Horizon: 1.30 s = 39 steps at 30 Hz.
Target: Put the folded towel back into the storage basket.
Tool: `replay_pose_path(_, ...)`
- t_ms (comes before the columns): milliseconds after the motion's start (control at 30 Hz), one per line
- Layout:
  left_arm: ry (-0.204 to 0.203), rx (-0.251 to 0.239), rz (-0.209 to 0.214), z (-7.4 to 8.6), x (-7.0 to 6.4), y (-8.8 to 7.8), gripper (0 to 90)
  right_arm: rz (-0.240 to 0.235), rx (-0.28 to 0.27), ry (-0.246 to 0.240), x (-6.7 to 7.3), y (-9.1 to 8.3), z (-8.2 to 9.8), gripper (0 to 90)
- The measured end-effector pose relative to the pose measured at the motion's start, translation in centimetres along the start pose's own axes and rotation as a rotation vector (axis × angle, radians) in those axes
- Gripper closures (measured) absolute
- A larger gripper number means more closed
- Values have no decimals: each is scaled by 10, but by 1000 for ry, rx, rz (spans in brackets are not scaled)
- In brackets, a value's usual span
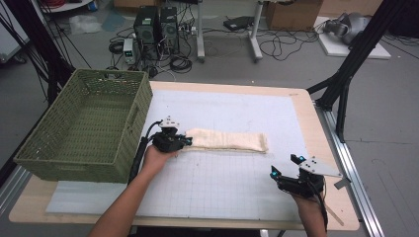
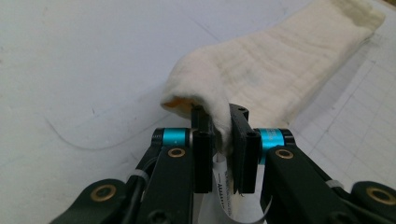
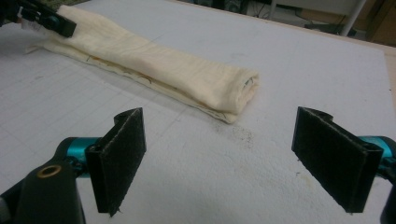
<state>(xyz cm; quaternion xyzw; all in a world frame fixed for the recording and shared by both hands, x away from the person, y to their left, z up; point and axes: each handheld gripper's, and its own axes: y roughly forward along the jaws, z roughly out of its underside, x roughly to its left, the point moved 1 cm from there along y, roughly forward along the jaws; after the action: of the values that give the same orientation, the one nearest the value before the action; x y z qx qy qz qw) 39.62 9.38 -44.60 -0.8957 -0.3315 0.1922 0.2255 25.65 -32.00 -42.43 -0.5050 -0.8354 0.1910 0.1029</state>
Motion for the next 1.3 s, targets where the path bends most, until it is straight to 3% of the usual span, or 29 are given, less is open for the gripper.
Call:
replay_pose_path(167, 16, -23, 9, -4, -5, -7, 806, 11, -10, -8, 0, 3, -1, 161)
replay_pose_path(300, 24, -46, 12, -6, -10, -10, 804, 31, -4, 13, -3, 9, -3, 162)
replay_pose_path(367, 44, -55, 13, -8, -14, -11, 804, 18, -11, 43, -5, 13, -6, 162)
replay_pose_path(533, 36, -75, 27, -10, -15, -17, 805, -4, -10, 24, -6, 21, -14, 161)
replay_pose_path(733, 56, -75, 42, -11, -20, -20, 805, -20, 1, 14, -8, 47, -32, 162)
replay_pose_path(933, 46, -74, 49, -11, -22, -20, 804, 3, 49, 28, -15, 80, -39, 163)
replay_pose_path(1133, 49, -70, 45, -11, -22, -19, 804, 27, 155, 75, -25, 110, -26, 179)
replay_pose_path(1233, 50, -69, 45, -11, -23, -19, 805, 25, 192, 122, -30, 117, -20, 245)
replay_pose_path(1300, 49, -67, 43, -11, -23, -19, 804, 29, 185, 109, -30, 117, -21, 279)
